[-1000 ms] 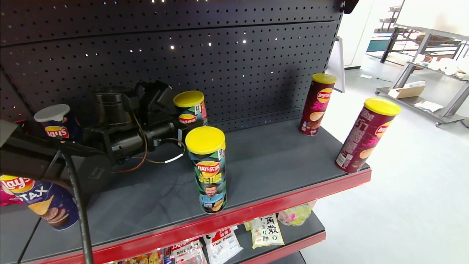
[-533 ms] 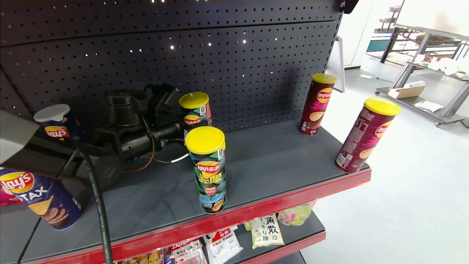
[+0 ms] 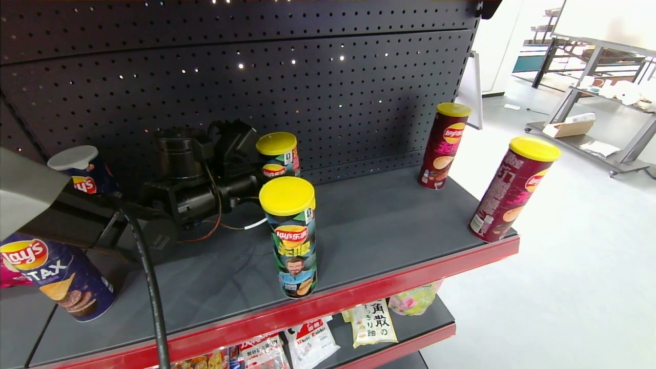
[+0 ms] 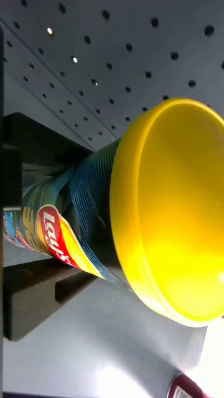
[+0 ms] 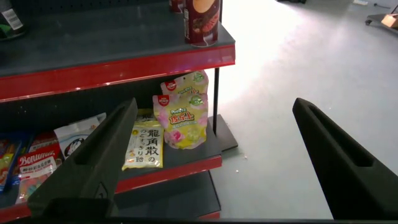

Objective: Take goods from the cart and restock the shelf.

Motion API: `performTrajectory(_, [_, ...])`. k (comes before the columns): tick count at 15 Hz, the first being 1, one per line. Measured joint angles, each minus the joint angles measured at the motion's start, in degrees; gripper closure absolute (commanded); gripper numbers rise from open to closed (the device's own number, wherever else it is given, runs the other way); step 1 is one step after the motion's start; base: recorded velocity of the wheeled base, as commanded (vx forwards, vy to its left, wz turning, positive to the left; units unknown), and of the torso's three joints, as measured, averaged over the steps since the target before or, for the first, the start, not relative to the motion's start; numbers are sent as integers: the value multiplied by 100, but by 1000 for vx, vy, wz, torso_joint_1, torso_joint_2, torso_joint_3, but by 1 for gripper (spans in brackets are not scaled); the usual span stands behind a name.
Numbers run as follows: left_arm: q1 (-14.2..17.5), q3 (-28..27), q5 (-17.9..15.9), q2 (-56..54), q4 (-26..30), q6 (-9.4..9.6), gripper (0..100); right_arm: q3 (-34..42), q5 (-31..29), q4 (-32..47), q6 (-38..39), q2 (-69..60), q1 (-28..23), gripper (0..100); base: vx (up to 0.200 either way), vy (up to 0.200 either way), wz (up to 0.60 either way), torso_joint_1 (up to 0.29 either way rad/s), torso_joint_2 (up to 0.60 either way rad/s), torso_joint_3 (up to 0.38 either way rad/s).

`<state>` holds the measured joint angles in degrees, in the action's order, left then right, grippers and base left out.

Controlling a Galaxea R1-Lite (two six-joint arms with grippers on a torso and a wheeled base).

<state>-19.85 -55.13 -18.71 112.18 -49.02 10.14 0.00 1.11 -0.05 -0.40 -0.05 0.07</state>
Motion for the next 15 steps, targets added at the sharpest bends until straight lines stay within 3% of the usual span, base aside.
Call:
performTrajectory(3, [1, 26, 0, -5, 27, 327, 100, 0, 1, -2, -2, 0, 0, 0, 0, 0, 0, 0, 0, 0])
performTrajectory(15, [28, 246, 0, -206, 263, 291, 100, 0, 0, -2, -2, 0, 0, 0, 0, 0, 0, 0, 0, 0])
